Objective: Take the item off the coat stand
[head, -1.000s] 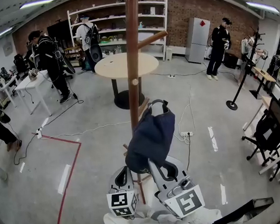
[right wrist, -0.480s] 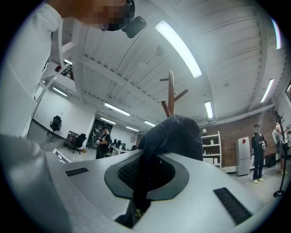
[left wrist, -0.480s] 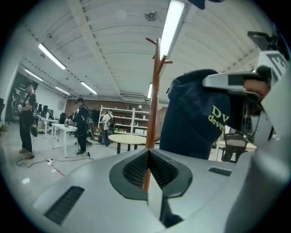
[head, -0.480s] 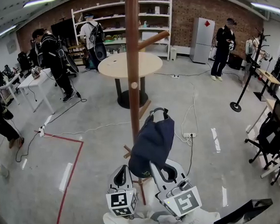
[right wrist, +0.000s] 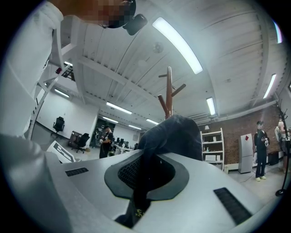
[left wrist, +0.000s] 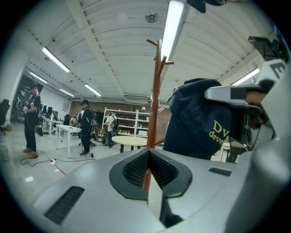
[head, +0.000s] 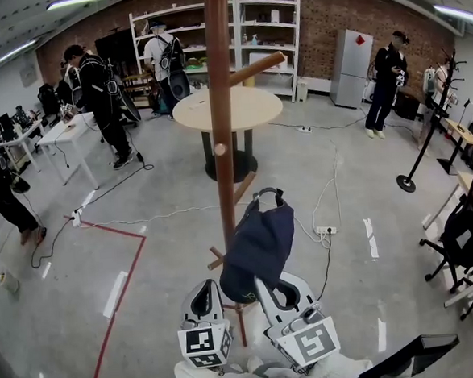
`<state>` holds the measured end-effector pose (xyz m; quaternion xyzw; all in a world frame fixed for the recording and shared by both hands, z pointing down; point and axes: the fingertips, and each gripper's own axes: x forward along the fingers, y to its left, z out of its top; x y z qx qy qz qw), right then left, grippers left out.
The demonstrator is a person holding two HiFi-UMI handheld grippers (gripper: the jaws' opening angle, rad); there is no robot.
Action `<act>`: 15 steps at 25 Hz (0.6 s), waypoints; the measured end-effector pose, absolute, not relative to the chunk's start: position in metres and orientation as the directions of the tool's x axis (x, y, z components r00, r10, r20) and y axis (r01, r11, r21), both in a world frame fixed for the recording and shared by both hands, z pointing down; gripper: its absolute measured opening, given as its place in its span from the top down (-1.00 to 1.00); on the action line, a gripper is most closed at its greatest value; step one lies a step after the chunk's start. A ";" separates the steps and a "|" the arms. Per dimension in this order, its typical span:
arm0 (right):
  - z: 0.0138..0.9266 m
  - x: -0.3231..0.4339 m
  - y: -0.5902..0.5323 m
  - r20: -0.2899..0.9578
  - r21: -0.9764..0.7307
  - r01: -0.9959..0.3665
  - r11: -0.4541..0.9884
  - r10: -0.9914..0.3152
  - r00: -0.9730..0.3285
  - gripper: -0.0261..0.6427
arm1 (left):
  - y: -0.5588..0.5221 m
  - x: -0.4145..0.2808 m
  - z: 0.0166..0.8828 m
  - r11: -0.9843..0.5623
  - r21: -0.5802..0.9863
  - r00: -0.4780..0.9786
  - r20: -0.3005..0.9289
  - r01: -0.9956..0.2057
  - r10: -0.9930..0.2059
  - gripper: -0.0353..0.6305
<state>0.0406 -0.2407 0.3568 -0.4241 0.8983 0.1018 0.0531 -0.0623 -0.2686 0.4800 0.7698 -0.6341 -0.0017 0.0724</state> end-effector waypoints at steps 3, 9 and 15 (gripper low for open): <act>0.364 0.045 -0.245 -0.142 0.148 -0.778 0.610 -0.766 -0.627 0.87 | -0.270 -0.060 0.478 -0.191 0.114 0.201 0.084 -0.975 -0.976 0.90; 0.361 0.042 -0.245 -0.160 0.121 -0.786 0.606 -0.770 -0.618 0.87 | -0.270 -0.057 0.471 -0.216 0.106 0.224 0.078 -0.971 -0.971 0.90; 0.364 0.032 -0.237 -0.147 0.119 -0.800 0.588 -0.786 -0.600 0.87 | -0.258 -0.065 0.464 -0.238 0.099 0.246 0.071 -0.966 -0.967 0.90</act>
